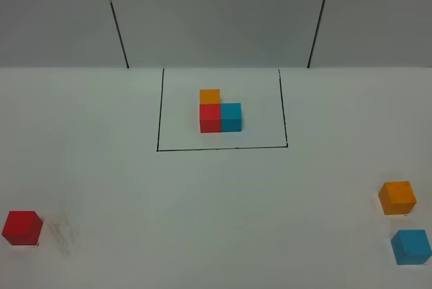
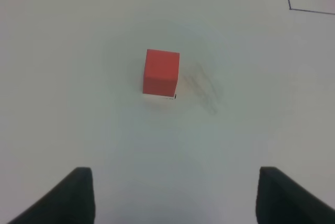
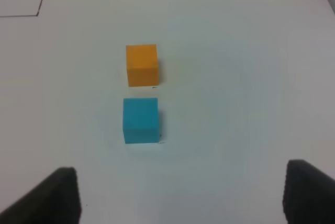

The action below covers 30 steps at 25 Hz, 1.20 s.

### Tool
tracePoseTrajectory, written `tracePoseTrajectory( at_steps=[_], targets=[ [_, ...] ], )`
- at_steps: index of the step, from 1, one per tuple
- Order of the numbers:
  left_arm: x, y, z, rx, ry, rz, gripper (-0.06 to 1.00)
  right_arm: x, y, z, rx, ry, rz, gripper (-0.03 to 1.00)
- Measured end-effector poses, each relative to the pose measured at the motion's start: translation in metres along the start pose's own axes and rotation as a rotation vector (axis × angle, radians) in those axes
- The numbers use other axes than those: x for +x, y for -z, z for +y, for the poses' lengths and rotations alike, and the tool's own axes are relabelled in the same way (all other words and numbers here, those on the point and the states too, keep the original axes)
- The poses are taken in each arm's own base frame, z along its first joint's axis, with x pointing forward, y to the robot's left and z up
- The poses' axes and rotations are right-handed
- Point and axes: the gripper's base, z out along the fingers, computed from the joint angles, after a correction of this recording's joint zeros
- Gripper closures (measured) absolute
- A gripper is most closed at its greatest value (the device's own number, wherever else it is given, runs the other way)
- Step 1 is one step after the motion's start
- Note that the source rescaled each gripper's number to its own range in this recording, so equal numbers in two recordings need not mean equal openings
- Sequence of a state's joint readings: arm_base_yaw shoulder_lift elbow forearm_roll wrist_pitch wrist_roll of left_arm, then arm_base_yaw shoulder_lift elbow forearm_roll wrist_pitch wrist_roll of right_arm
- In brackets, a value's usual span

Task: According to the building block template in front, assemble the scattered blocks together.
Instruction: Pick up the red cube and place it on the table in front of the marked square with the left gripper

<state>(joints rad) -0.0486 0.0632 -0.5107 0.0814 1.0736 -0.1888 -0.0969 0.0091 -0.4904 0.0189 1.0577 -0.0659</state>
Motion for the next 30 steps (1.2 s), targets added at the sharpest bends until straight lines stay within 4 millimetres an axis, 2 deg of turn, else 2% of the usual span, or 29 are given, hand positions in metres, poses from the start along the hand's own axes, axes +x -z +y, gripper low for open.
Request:
tracePoseTrajectory(
  at_steps=[30],
  targets=[
    [0.0000, 0.0000, 0.0000, 0.000, 0.004, 0.000, 0.50, 0.0000, 0.0000, 0.0000, 0.000, 0.000, 0.000, 0.30]
  ],
)
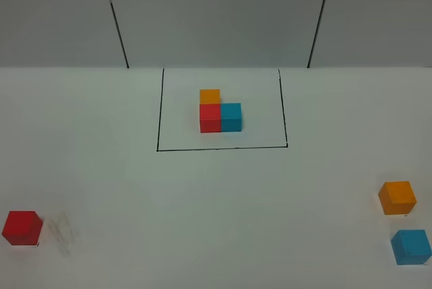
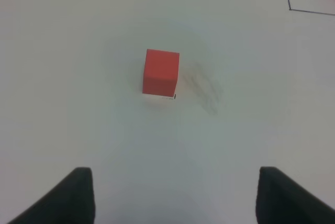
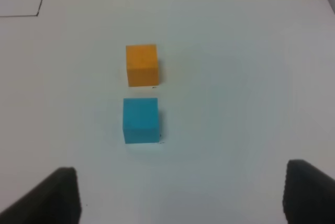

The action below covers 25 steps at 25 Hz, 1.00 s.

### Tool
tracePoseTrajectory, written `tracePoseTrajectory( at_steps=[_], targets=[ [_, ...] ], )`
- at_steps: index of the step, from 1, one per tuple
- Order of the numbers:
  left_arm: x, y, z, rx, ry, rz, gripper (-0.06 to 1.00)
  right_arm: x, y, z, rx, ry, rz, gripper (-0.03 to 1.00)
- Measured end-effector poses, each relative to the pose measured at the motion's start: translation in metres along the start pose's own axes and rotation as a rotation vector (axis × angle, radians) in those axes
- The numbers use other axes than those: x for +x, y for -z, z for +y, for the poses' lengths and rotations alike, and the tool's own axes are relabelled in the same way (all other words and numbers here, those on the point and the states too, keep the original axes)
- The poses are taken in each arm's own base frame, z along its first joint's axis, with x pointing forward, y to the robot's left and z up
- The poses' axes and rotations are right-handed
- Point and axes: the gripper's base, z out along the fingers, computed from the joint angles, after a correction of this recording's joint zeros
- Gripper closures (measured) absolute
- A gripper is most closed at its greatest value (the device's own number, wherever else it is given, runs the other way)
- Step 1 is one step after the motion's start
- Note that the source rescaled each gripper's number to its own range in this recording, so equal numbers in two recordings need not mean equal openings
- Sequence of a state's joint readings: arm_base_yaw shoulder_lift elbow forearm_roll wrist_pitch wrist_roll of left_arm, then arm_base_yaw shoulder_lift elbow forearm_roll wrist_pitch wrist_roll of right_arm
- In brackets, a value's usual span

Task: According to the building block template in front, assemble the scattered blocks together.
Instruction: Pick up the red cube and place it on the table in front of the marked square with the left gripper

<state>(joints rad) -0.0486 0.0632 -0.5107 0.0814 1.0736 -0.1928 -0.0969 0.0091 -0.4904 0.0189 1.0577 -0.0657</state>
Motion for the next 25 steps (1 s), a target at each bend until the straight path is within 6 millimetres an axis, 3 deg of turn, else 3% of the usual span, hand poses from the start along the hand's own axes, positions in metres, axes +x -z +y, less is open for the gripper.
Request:
tracePoseTrajectory(
  at_steps=[5, 7, 10, 13, 16, 18, 22, 25],
  targets=[
    [-0.003, 0.002, 0.000, -0.001, 0.026, 0.014, 0.50, 0.000, 0.000, 0.000, 0.000, 0.000, 0.000, 0.30],
    [-0.015, 0.007, -0.001, -0.025, 0.074, 0.052, 0.53, 0.000, 0.000, 0.000, 0.000, 0.000, 0.000, 0.30],
    [-0.051, 0.013, 0.001, -0.111, 0.101, 0.076, 0.59, 0.000, 0.000, 0.000, 0.000, -0.001, 0.000, 0.30],
    [-0.091, 0.004, 0.000, -0.196, 0.066, 0.133, 0.66, 0.000, 0.000, 0.000, 0.000, -0.001, 0.000, 0.30],
    [-0.124, -0.026, -0.004, -0.253, 0.007, 0.244, 0.71, 0.000, 0.000, 0.000, 0.000, -0.001, 0.000, 0.30],
    [-0.138, -0.058, -0.008, -0.273, -0.028, 0.345, 0.72, 0.000, 0.000, 0.000, 0.000, -0.001, 0.000, 0.30],
    [-0.144, -0.127, -0.016, -0.275, -0.072, 0.524, 0.73, 0.000, 0.000, 0.000, 0.000, -0.001, 0.000, 0.30],
    [-0.141, -0.167, -0.027, -0.200, -0.048, 0.577, 0.72, 0.000, 0.000, 0.000, 0.000, -0.001, 0.000, 0.30]
  ],
)
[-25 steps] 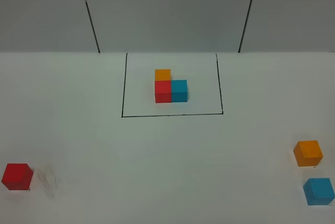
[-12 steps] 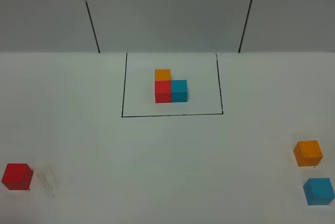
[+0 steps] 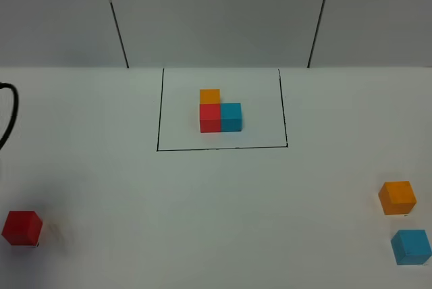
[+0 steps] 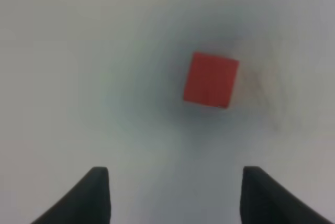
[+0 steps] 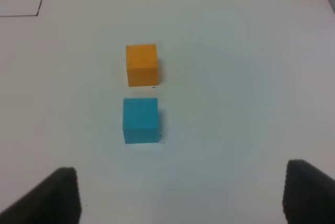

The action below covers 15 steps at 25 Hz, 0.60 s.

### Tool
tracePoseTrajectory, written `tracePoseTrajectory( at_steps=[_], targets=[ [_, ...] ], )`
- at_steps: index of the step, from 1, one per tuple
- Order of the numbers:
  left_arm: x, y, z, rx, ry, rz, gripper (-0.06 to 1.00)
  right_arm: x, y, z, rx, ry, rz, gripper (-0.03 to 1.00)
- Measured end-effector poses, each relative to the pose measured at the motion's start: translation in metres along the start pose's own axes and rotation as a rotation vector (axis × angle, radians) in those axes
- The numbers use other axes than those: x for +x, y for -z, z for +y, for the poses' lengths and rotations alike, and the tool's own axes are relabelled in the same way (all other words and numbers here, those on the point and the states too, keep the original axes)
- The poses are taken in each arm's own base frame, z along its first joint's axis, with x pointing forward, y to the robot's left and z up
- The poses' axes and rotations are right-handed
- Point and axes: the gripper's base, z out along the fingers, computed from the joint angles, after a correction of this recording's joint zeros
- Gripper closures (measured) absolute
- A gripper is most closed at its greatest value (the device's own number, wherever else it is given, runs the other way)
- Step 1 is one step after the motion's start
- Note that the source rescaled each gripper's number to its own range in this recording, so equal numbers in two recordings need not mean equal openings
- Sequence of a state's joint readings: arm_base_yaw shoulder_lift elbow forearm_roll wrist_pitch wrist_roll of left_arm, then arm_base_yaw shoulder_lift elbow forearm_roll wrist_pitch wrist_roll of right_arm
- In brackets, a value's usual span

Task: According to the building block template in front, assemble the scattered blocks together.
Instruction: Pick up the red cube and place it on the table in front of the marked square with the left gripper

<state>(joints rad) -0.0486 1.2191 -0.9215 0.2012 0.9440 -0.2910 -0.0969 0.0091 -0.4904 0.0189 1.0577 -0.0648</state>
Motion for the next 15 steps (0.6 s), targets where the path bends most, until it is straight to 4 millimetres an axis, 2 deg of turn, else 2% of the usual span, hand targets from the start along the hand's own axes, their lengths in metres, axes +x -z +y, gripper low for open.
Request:
tracePoseTrajectory(
  at_steps=[6, 11, 15],
  targets=[
    [-0.021, -0.043, -0.025, 0.143, 0.034, 0.032, 0.62, 0.000, 0.000, 0.000, 0.000, 0.000, 0.000, 0.30],
    [-0.022, -0.069, -0.030, 0.121, 0.023, 0.131, 0.61, 0.000, 0.000, 0.000, 0.000, 0.000, 0.000, 0.30],
    [-0.023, -0.079, -0.024, 0.073, 0.003, 0.155, 0.60, 0.000, 0.000, 0.000, 0.000, 0.000, 0.000, 0.30]
  ],
)
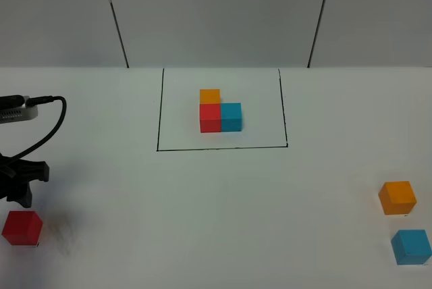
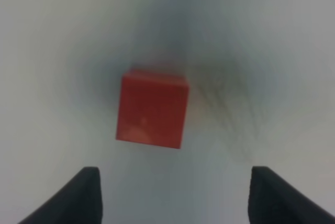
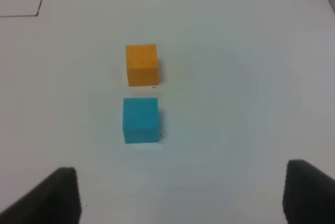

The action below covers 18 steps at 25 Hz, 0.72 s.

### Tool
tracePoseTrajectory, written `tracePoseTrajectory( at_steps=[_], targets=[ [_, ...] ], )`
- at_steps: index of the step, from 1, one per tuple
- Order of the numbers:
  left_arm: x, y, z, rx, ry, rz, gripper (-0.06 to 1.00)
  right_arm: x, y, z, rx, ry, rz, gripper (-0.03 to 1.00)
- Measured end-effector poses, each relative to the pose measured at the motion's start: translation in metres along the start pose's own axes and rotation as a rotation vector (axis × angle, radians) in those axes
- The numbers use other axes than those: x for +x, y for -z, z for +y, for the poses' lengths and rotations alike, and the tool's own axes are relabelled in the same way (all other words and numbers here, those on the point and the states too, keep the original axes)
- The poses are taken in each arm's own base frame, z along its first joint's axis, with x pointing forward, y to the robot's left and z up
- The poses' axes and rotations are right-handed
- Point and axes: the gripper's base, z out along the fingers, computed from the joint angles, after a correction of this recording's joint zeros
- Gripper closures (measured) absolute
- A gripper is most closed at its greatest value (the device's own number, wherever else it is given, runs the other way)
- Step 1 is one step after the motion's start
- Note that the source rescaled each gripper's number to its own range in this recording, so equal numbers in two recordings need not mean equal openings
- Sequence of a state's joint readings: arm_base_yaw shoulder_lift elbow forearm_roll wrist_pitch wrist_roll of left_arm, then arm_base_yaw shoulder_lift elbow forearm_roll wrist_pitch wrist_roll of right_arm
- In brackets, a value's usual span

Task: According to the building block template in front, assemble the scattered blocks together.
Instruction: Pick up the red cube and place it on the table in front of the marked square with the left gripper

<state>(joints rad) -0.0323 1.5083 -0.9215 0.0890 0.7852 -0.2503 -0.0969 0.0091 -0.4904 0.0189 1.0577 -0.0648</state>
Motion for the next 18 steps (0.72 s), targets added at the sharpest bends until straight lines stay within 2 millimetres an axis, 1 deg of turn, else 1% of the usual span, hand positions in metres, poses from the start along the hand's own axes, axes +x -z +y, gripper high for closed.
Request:
tracePoseTrajectory(
  at_steps=[5, 8, 10, 18],
  targets=[
    [0.003, 0.000, 0.010, -0.109, 0.004, 0.033, 0.60, 0.000, 0.000, 0.000, 0.000, 0.000, 0.000, 0.30],
    [0.003, 0.000, 0.012, -0.123, 0.017, 0.040, 0.60, 0.000, 0.000, 0.000, 0.000, 0.000, 0.000, 0.30],
    [0.002, -0.006, 0.011, -0.127, 0.015, 0.058, 0.60, 0.000, 0.000, 0.000, 0.000, 0.000, 0.000, 0.30],
    [-0.004, -0.038, 0.004, -0.098, -0.009, 0.124, 0.60, 0.000, 0.000, 0.000, 0.000, 0.000, 0.000, 0.30]
  ],
)
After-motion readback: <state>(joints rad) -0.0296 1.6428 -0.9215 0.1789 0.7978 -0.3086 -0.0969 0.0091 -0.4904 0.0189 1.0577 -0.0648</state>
